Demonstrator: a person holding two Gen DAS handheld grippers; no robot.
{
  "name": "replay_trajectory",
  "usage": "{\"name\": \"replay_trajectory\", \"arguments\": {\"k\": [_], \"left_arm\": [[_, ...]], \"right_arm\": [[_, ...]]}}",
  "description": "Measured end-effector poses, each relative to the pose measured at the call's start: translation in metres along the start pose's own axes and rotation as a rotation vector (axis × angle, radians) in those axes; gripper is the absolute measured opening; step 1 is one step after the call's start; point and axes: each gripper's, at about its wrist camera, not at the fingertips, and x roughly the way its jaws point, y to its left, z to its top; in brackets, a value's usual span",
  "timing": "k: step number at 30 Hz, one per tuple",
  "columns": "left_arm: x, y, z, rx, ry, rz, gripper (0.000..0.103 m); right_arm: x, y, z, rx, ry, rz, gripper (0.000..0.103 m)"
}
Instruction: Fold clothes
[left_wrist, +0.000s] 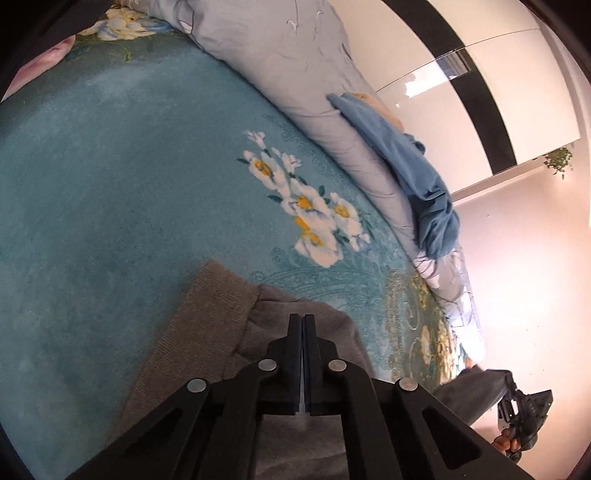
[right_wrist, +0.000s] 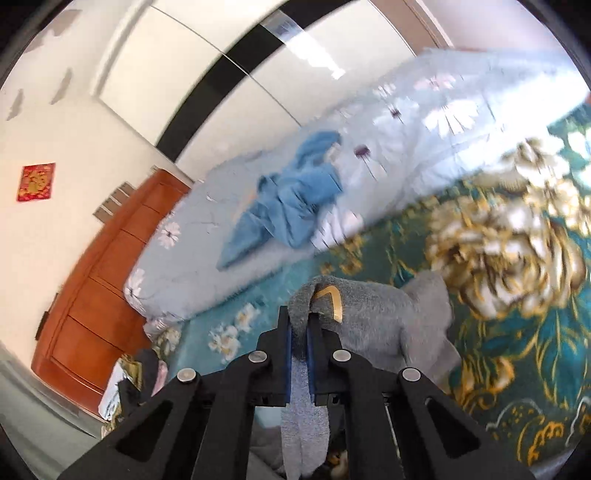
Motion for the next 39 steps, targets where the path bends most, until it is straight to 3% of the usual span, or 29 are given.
{"name": "replay_trajectory", "arguments": {"k": [4,7,11,14,19,21,23,26,27,28,29,32,39], "left_arm": [[-0.021,-0.004,-0.002,0.016,-0.046,-0.059,0.001],[-0.020,-0.003,-0.006,0.024,-0.034,-0.044,0.001],[-0.005,0.007,-0.012,-0.002,0.008,-0.008,0.001],[-0.001,0.010,-0.015,-0.004,0.013,0.028,0.001],[0.001,0.018,-0.012,-0.023,-0.001,0.111,0.003],[0.001,0.021,-0.010,-0.032,-0.007,0.145,0.009],[0.002,0.024,-0.009,-0.041,-0.014,0.176,0.028],[0.004,0.027,-0.006,-0.048,-0.028,0.201,0.036],[0.005,0.026,-0.005,-0.047,-0.031,0.205,0.040],[0.008,0.026,-0.003,-0.047,-0.024,0.205,0.049],[0.012,0.026,-0.001,-0.048,-0.011,0.207,0.057],[0.025,0.025,0.003,-0.055,0.019,0.216,0.060],[0.033,0.015,0.004,-0.038,0.041,0.211,0.065]], "right_arm": [[-0.027,-0.021,-0.010,0.008,-0.046,-0.026,0.006],[-0.047,-0.037,-0.018,0.014,-0.080,-0.045,0.007],[-0.024,-0.124,-0.064,0.237,0.051,-0.158,0.007],[-0.023,-0.154,-0.085,0.312,0.085,-0.182,0.007],[-0.036,-0.148,-0.077,0.239,0.082,-0.218,0.009],[-0.042,-0.137,-0.070,0.199,0.065,-0.238,0.009],[-0.042,-0.125,-0.060,0.156,0.050,-0.257,0.011],[-0.039,-0.107,-0.043,0.091,0.028,-0.287,0.021],[-0.039,-0.101,-0.037,0.070,0.021,-0.296,0.029],[-0.038,-0.095,-0.032,0.048,0.013,-0.306,0.034],[-0.029,-0.090,-0.026,0.034,0.030,-0.302,0.036],[0.009,-0.079,-0.009,0.016,0.104,-0.276,0.040],[0.072,-0.094,0.017,0.114,0.241,-0.444,0.041]]}}
